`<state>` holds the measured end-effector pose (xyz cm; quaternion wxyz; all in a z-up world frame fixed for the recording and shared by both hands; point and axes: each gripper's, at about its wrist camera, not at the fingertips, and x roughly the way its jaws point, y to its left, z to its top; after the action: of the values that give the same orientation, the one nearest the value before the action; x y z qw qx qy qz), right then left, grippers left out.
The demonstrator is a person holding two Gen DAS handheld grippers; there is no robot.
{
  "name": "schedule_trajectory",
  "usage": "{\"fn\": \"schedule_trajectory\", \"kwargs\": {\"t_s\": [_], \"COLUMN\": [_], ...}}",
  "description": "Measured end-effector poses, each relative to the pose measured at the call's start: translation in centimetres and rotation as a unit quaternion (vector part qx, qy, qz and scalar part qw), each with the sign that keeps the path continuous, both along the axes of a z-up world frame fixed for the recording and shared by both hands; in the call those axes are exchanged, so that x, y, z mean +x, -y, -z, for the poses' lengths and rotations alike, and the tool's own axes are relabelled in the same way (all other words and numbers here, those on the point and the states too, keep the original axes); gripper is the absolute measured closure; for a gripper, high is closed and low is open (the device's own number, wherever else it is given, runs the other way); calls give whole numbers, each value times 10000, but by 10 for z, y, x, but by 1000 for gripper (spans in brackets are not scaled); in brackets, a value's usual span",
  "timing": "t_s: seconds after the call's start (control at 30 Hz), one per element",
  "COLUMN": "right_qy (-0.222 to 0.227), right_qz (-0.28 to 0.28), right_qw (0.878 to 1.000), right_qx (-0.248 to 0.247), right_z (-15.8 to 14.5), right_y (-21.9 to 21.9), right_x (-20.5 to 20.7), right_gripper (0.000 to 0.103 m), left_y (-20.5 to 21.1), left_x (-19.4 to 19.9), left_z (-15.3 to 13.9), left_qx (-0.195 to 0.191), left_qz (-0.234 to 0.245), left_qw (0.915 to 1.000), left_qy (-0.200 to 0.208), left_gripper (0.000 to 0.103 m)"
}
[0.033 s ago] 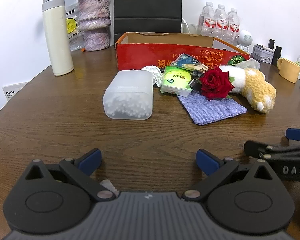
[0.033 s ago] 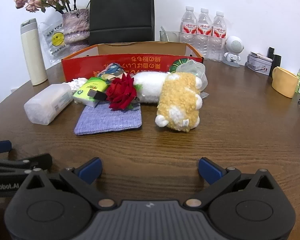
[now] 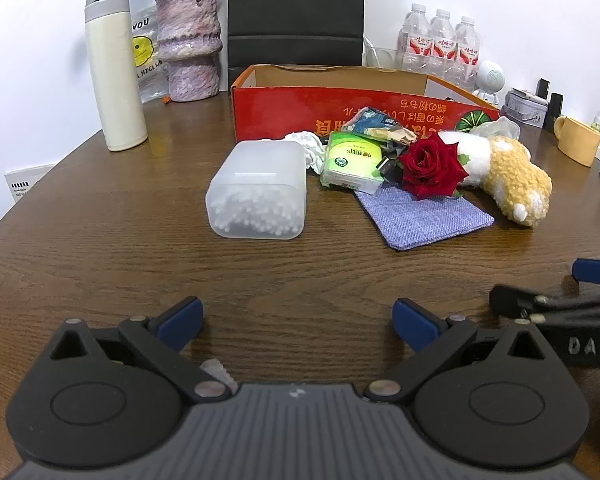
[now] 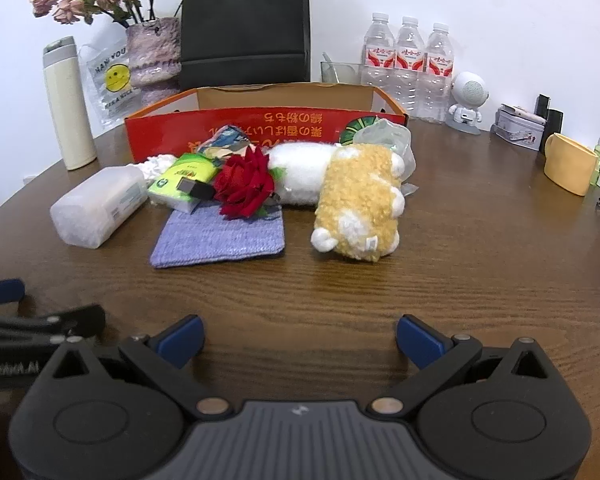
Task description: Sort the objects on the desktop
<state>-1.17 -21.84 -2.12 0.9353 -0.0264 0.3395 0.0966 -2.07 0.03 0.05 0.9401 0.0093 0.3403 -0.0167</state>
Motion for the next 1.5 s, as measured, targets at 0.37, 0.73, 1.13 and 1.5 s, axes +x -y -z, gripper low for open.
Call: {"fn": "schedule_trajectory", "kwargs": {"t_s": [0.37,0.73,1.13,1.5], "right_qy": [4,6,5,8], "right_qz": [-70,-73,-75,-77], "right_qw": [10000,10000,10000,10000], "right_qx": [-4,-3,-1,-3], "right_z": [0,0,-1,-1], "right_y": [0,0,0,0], "right_x": [-5,-5,-5,-5], "right_gripper": [0,0,0,0], "left_y": [0,1,0,0], "left_x": [1,1,1,1], "left_z": [0,0,0,1], "left_qx": [-2,-3,-5,-4], "left_qz": [2,2,1,0], "left_qw": [10000,10000,10000,10000], "left_qy": [-2,-1,0,1], "left_gripper": [0,0,0,0]}}
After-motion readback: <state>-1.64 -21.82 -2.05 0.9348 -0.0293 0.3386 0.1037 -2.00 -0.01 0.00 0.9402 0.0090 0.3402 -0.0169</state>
